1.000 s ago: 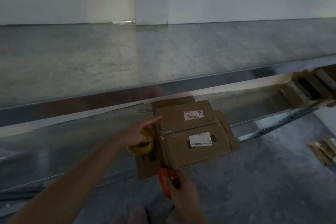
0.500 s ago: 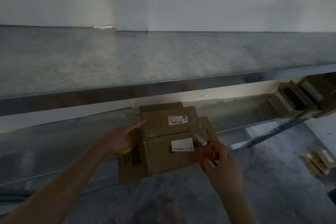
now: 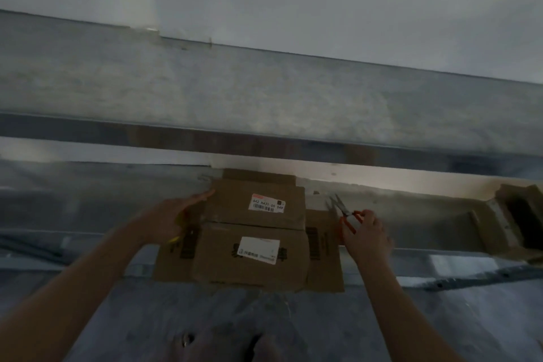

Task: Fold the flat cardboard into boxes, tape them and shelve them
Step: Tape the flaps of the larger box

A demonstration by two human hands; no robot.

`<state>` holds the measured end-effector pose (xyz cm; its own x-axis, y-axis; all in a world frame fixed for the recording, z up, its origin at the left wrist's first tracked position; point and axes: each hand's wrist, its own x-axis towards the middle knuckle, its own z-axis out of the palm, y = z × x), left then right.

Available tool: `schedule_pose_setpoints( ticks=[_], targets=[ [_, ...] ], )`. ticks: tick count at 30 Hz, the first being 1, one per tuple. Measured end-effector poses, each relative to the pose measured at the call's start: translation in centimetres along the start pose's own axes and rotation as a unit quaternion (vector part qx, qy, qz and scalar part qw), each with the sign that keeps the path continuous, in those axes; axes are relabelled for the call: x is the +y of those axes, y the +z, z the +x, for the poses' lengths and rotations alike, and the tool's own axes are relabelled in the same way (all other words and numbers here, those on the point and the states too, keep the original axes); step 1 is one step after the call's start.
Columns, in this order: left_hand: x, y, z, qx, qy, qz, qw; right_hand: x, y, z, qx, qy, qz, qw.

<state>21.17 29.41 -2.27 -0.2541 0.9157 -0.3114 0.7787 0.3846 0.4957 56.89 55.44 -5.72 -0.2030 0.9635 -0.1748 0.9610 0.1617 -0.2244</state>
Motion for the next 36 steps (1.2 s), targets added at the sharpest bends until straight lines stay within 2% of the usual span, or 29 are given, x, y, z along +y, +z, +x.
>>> schedule_pose_setpoints(
  ticks=[7, 10, 13, 16, 18, 22, 25, 32, 36],
  targets=[
    [-0.8, 0.5, -0.1, -0.007, -0.025, 0.017, 1.0, 1.1, 2.4, 1.0, -0.052, -0.055, -0.015, 0.997],
    [-0.8, 0.2, 0.0, -0.014, -0.03, 0.012, 0.999, 1.6, 1.7, -0.7, -0.024, -0.095, -0.025, 0.995],
    [-0.7, 0.1, 0.0, -0.029, -0.029, 0.002, 0.999, 0.6, 0.1, -4.5, 0.024, -0.174, -0.011, 0.984],
    [-0.5, 0.1, -0.1, -0.026, -0.023, -0.001, 0.999, -2.1, -1.2, -9.9, 0.077, -0.259, -0.007, 0.963],
    [-0.3, 0.0, -0.1, -0.026, -0.012, -0.009, 1.0, -4.9, -1.7, -13.4, 0.078, -0.287, 0.015, 0.955],
    [-0.5, -0.7, -0.1, -0.044, 0.014, -0.02, 0.999, -11.5, -0.9, -17.6, 0.028, -0.298, 0.003, 0.954],
    [-0.8, -1.1, -0.1, -0.053, 0.021, -0.023, 0.998, -14.9, 0.1, -17.8, -0.03, -0.271, -0.024, 0.962],
    [-2.1, -2.2, 0.0, -0.043, 0.066, -0.053, 0.995, -16.1, 2.0, -17.3, -0.07, -0.235, -0.04, 0.969],
    [-4.3, -3.0, -1.2, -0.023, 0.041, -0.107, 0.993, -16.4, 1.8, -17.3, -0.082, -0.232, -0.021, 0.969]
  ],
)
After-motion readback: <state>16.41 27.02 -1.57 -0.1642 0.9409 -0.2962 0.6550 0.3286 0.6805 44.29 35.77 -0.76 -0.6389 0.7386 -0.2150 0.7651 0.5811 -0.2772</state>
